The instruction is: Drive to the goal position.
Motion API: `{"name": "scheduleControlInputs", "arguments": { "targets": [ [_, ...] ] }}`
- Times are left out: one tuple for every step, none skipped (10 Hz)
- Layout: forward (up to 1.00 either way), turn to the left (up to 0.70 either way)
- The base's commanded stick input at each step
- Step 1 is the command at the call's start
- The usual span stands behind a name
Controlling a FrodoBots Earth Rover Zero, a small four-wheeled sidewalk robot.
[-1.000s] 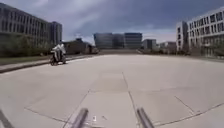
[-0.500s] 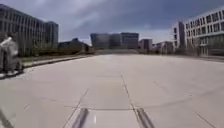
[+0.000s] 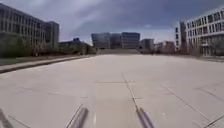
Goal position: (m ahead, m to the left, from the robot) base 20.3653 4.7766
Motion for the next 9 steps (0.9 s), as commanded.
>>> {"name": "scheduleControlInputs", "arguments": {
  "targets": [
    [1.0,0.0],
    [1.0,0.0],
    [1.0,0.0],
    [1.0,-0.04],
    [1.0,-0.31],
    [1.0,-0.21],
    [1.0,0.0],
    [1.0,0.0],
    [1.0,0.0]
  ]
}}
